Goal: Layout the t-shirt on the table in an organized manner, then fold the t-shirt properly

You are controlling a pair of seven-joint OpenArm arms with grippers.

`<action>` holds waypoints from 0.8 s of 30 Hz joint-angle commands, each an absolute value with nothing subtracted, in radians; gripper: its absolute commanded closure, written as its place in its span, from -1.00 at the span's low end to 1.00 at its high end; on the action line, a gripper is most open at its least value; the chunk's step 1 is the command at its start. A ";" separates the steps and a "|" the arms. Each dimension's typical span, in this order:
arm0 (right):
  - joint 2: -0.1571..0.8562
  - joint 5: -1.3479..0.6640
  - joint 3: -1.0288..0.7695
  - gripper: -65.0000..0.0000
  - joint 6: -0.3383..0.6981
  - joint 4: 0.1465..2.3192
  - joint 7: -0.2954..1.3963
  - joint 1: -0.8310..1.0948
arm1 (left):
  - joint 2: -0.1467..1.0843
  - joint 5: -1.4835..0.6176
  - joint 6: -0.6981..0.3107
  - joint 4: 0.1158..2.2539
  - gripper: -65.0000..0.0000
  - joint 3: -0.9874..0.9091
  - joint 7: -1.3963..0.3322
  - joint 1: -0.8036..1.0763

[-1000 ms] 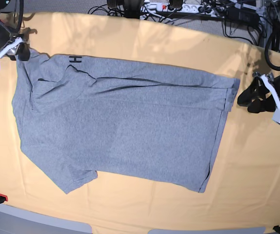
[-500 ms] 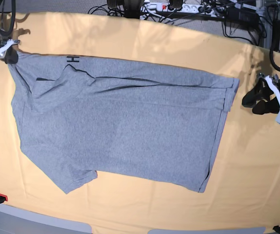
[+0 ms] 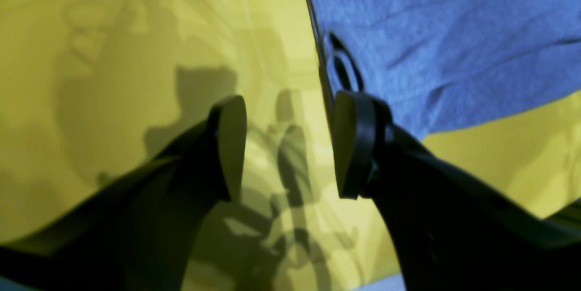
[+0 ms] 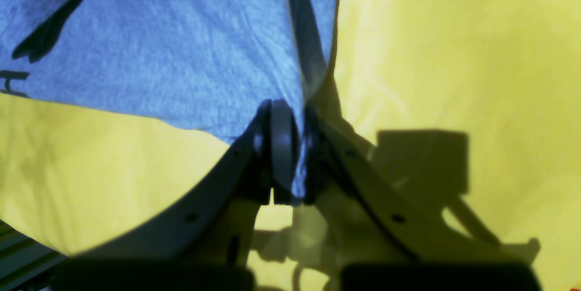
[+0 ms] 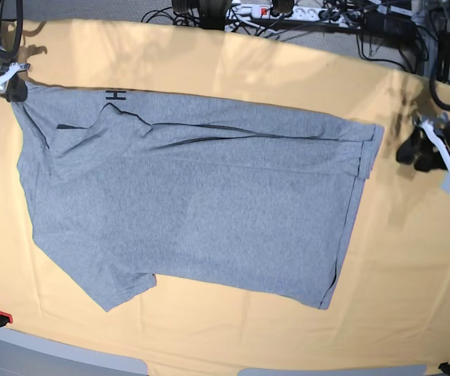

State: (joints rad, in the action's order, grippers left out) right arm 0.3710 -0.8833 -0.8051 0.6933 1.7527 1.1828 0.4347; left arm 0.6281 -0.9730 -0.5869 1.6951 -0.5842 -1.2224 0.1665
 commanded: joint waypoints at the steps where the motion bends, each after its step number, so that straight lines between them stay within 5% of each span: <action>1: 0.395 -0.890 -0.812 1.00 0.698 1.764 1.174 0.435 | 0.626 -1.014 -0.604 1.708 0.02 -0.593 -1.208 0.173; 12: 0.396 -0.893 -0.812 1.00 0.698 1.764 1.174 0.435 | 0.452 -0.820 -0.531 1.708 0.02 -0.595 -1.132 0.207; 17: 0.396 -0.894 -0.812 1.00 0.698 1.764 1.174 0.435 | 0.443 -0.714 -0.448 1.708 0.02 -0.595 -1.088 0.207; 24: 0.396 -0.894 -0.812 1.00 0.698 1.764 1.171 0.435 | 0.443 -0.777 -0.467 1.708 0.02 -0.595 -1.106 0.208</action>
State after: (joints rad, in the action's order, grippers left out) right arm 0.3714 -0.8898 -0.8051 0.6933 1.7527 1.1854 0.4347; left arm 0.4236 -0.7628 -0.4637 1.6939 -0.5865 -1.1187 0.2161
